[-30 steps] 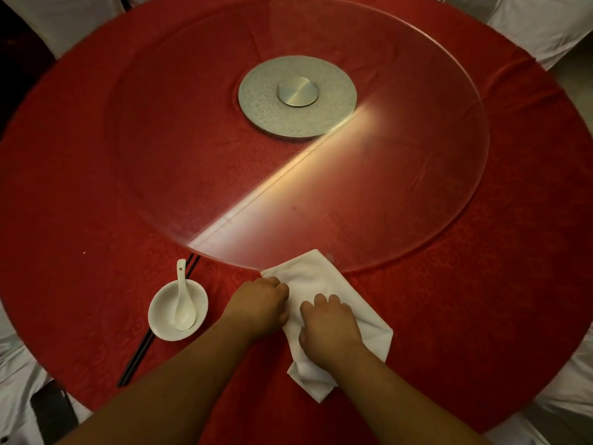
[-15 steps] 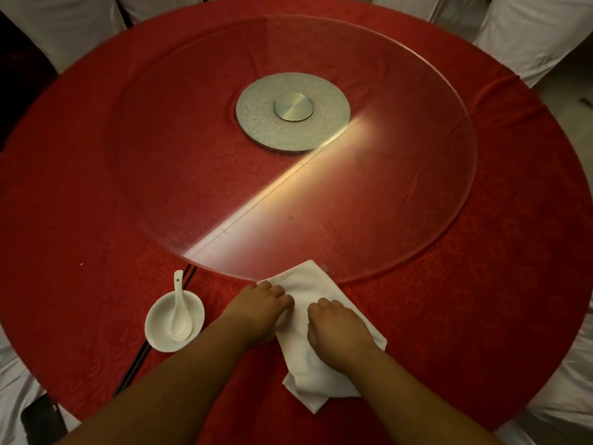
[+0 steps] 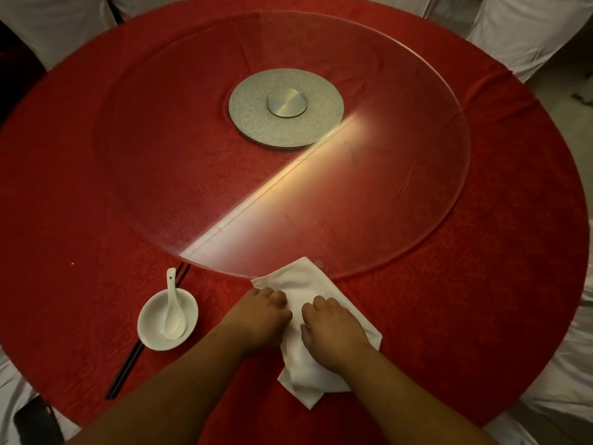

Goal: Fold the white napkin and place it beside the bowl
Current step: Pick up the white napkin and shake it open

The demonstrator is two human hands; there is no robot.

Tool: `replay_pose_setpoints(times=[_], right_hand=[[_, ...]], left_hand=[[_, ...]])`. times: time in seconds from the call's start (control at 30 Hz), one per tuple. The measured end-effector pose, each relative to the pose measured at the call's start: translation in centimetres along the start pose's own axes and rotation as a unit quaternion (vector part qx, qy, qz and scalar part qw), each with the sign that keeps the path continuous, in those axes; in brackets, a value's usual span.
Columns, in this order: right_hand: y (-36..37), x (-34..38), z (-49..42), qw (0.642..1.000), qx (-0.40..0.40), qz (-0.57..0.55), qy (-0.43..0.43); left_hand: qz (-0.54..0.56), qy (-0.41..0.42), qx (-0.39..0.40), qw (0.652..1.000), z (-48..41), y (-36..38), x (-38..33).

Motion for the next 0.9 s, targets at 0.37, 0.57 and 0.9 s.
replay_pose_setpoints(times=[0.37,0.57,0.9], right_hand=[[-7.1,-0.1,0.9,0.983,-0.057,-0.168,0.042],[-19.0,-1.2,0.5,0.951,-0.164,-0.245,0.088],[-38.2,2.7,2.3,0.929,-0.311,-0.194,0.048]], left_hand=[[0.186,-0.019,-0.161,0.969,2.5,-11.5,1.9],[0.240,-0.021,-0.261,0.935,5.6,-23.4,3.1],[0.230,-0.042,-0.366,0.901,13.8,-40.7,4.5]])
Point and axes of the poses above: each hand's wrist, its own z-axis away from the middle knuckle, its own y-axis out of the palm, x = y × z, the point moved 7 cm from there along -z, towards the middle knuckle, and after that the axes turned 13 degrees about x, right-handed, at the moved point
